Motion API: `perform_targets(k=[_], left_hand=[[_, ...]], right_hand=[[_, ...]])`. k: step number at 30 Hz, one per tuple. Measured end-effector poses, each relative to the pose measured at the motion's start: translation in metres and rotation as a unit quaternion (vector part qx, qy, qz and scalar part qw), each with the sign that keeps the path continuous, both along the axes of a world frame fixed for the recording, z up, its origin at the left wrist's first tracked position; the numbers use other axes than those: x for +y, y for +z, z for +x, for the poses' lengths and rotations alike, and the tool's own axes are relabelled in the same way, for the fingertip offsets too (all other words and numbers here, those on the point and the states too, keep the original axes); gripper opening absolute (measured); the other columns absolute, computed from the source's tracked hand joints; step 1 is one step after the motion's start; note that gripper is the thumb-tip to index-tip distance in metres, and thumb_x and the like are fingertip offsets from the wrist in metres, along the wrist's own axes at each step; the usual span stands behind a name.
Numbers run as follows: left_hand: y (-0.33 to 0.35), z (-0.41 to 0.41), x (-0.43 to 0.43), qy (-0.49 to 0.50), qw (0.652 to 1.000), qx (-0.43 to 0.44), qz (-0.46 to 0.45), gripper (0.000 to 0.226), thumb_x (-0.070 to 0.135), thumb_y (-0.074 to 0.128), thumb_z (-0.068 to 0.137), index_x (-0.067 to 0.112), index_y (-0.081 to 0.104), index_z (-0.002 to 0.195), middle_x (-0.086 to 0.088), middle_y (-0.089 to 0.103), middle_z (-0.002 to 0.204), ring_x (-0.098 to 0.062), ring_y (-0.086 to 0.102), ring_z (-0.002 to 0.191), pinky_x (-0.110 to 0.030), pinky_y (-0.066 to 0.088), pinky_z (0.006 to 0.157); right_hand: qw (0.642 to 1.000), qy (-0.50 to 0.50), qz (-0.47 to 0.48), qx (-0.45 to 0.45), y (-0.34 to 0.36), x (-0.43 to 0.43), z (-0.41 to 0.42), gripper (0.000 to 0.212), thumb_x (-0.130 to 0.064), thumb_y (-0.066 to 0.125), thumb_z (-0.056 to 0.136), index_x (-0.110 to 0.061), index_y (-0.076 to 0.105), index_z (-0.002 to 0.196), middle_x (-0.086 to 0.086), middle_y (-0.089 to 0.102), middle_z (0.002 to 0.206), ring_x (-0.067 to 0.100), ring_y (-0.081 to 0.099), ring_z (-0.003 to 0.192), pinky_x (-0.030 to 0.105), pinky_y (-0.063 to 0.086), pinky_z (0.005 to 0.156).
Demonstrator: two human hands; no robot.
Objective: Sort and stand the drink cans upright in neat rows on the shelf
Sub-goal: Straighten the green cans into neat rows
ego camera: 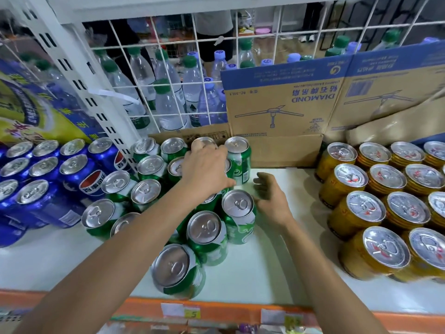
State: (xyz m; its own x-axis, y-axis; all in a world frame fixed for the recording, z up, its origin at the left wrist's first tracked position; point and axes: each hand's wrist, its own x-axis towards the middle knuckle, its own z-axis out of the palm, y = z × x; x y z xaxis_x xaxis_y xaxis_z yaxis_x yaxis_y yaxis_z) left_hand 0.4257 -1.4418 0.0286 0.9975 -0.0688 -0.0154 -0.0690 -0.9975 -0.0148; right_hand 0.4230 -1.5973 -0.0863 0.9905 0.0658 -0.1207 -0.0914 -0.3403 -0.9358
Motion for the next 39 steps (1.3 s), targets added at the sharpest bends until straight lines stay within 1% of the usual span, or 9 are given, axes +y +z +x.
perform_targets(k=[5,9,11,17,23,26,31,34,39], left_hand=[[0.000,-0.005,0.002,-0.019,0.999,-0.031,0.021,0.071,0.065,0.065,0.074,0.024,0.053,0.130,-0.001,0.056,0.122,-0.025,0.036,0.121,-0.039,0.037,0.094],[0.000,-0.005,0.004,-0.025,0.999,-0.032,0.012,0.068,0.063,0.066,0.074,0.021,0.056,0.127,-0.006,0.057,0.114,-0.028,0.051,0.110,-0.038,0.046,0.084],[0.000,-0.005,0.002,-0.029,0.999,-0.041,0.017,0.066,0.061,0.067,0.075,0.021,0.056,0.125,-0.006,0.058,0.112,-0.026,0.055,0.105,-0.035,0.045,0.079],[0.014,-0.011,0.010,-0.033,0.992,-0.040,-0.115,0.064,0.056,0.075,0.070,0.021,0.063,0.122,-0.003,0.066,0.112,-0.023,0.059,0.104,-0.033,0.046,0.086],[0.069,-0.044,0.038,-0.017,0.943,-0.192,-0.271,0.068,0.045,0.079,0.070,0.023,0.058,0.131,0.002,0.061,0.128,-0.011,0.055,0.114,-0.012,0.028,0.092],[0.089,-0.062,0.064,0.002,0.916,-0.267,-0.299,0.066,0.045,0.079,0.071,0.024,0.058,0.130,0.002,0.059,0.128,-0.004,0.050,0.109,-0.021,0.035,0.102],[0.103,-0.084,0.117,0.066,0.915,-0.331,-0.222,0.066,0.050,0.070,0.068,0.020,0.062,0.126,-0.007,0.063,0.122,-0.021,0.057,0.111,-0.042,0.041,0.103],[0.096,-0.094,0.146,0.111,0.926,-0.328,-0.154,0.068,0.052,0.071,0.065,0.016,0.065,0.122,-0.012,0.065,0.118,-0.025,0.058,0.110,-0.045,0.041,0.102],[0.074,-0.112,0.177,0.180,0.937,-0.278,-0.107,0.053,0.036,0.082,0.069,0.011,0.069,0.113,-0.014,0.066,0.113,-0.030,0.055,0.109,-0.040,0.034,0.098]], right_hand=[[0.995,0.098,-0.006,-0.006,0.020,-0.007,-0.010,0.050,0.010,0.051,0.077,-0.015,0.052,0.120,0.003,0.058,0.119,0.021,0.060,0.095,0.031,0.052,0.084],[0.955,0.284,-0.075,0.048,0.023,-0.014,-0.030,0.063,-0.010,0.055,0.067,-0.032,0.049,0.125,-0.011,0.064,0.111,0.011,0.062,0.101,0.031,0.055,0.082],[0.943,0.312,-0.085,0.072,0.026,-0.014,-0.035,0.071,-0.018,0.063,0.062,-0.037,0.042,0.128,-0.016,0.063,0.101,0.005,0.061,0.089,0.026,0.053,0.071],[0.976,0.215,-0.041,0.017,0.041,-0.019,-0.040,0.067,-0.009,0.083,0.058,-0.033,0.055,0.114,-0.013,0.067,0.103,0.012,0.062,0.098,0.023,0.051,0.078],[0.988,0.124,0.004,-0.094,0.094,-0.017,-0.021,0.066,-0.014,0.087,0.062,-0.021,0.056,0.119,-0.009,0.069,0.105,0.003,0.064,0.096,0.023,0.051,0.086],[0.984,0.121,0.023,-0.128,0.118,0.002,-0.019,0.068,-0.014,0.087,0.063,-0.017,0.054,0.122,-0.007,0.069,0.106,0.006,0.066,0.096,0.027,0.052,0.087],[0.975,0.128,0.093,-0.158,0.143,0.060,-0.020,0.074,0.002,0.083,0.063,-0.017,0.041,0.121,-0.014,0.062,0.101,-0.009,0.063,0.085,0.009,0.049,0.073],[0.969,0.141,0.110,-0.170,0.155,0.102,-0.016,0.073,-0.005,0.085,0.064,-0.021,0.038,0.117,-0.018,0.056,0.098,-0.013,0.059,0.082,0.003,0.043,0.070],[0.970,0.162,0.113,-0.142,0.166,0.177,0.006,0.073,-0.030,0.084,0.067,-0.013,0.044,0.126,-0.002,0.062,0.114,0.013,0.060,0.103,0.034,0.050,0.095]])
